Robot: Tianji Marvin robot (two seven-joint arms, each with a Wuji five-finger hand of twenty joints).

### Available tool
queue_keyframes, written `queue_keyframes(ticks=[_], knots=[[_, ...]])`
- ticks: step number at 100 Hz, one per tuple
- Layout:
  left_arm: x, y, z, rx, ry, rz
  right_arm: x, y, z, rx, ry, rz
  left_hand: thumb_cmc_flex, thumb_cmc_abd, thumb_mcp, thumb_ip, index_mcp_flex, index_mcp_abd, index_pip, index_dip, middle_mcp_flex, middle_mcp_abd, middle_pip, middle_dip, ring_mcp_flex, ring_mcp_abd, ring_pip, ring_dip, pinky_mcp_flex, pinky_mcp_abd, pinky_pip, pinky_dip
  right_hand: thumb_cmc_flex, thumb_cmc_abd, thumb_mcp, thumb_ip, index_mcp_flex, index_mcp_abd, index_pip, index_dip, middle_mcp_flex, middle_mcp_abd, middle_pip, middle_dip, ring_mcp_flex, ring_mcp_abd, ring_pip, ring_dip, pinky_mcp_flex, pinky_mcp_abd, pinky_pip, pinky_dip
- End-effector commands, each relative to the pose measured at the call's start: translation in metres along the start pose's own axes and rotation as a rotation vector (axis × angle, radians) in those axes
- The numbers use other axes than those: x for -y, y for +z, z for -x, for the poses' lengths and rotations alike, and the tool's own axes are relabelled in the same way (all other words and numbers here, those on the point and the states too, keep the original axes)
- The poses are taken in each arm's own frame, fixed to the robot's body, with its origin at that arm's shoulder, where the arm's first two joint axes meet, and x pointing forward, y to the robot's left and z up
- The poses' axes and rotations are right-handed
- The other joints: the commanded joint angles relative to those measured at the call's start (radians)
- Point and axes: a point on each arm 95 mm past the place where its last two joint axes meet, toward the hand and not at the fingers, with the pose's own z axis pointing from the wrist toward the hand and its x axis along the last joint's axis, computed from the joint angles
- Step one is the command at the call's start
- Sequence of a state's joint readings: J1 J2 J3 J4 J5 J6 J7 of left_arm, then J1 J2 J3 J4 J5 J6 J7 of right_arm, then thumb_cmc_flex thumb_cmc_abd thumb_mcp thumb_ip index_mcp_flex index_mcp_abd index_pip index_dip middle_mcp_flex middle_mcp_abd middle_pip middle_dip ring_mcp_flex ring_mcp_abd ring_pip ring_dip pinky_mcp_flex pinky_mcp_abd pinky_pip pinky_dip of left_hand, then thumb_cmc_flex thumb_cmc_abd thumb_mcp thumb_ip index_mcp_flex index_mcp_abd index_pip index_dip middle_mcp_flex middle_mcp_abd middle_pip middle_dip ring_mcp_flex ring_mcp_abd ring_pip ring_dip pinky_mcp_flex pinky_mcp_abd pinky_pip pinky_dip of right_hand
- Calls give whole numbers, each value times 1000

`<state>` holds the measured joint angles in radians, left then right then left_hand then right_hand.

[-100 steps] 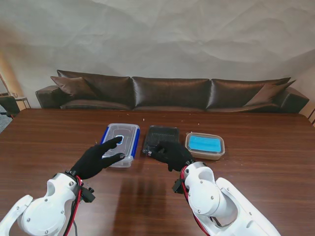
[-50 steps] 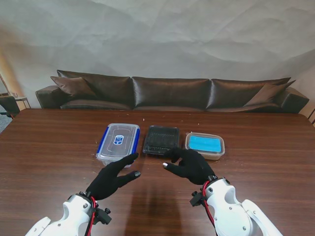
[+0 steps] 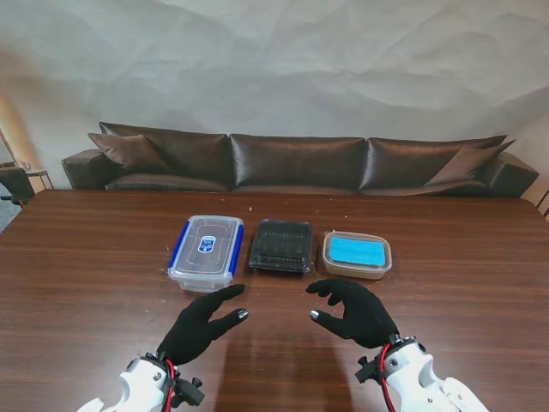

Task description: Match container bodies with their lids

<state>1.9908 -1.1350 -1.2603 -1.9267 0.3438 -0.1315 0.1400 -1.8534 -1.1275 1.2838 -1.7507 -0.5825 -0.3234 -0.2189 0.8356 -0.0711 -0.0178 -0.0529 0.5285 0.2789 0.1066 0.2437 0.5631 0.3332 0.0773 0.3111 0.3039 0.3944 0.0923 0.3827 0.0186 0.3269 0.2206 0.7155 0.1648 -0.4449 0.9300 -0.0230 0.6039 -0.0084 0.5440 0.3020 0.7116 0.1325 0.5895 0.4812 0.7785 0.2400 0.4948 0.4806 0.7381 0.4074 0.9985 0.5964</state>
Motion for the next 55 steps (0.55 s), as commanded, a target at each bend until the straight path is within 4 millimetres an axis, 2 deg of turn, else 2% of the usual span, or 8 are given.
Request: queue_keyframes(ticks=[1,11,55], knots=[[-6,-2,2,11,-18,14,10,-8,6,22,-12,-29,16,-37,2,34,10,1,6,14,-15,-14,-6,-6,-23,-5,-19,-16,-11,1,-28,-14,3,-45,30,-27,-37,-31,-2,13,-39,-39,-1,-15,-42,-24,-12,-10,-510,-30,-29,-11],[-8,-1,4,19,-24,17,8,-13,1,18,-19,-22,16,-37,2,35,8,-2,5,25,-17,-15,-7,-5,-29,-5,-21,-18,-21,-2,-34,-18,2,-49,39,-28,-39,-29,3,17,-41,-40,4,-14,-46,-25,-16,-13,-516,-38,-44,-12],[-13,-1,4,32,-42,21,10,-20,2,20,-14,-12,13,-36,1,35,0,-14,-8,42,-25,-21,-9,-7,-41,-10,-24,-29,-32,-6,-45,-35,-2,-51,52,-30,-35,-31,14,24,-32,-45,8,-19,-48,-28,-27,-18,-528,-42,-82,-5]])
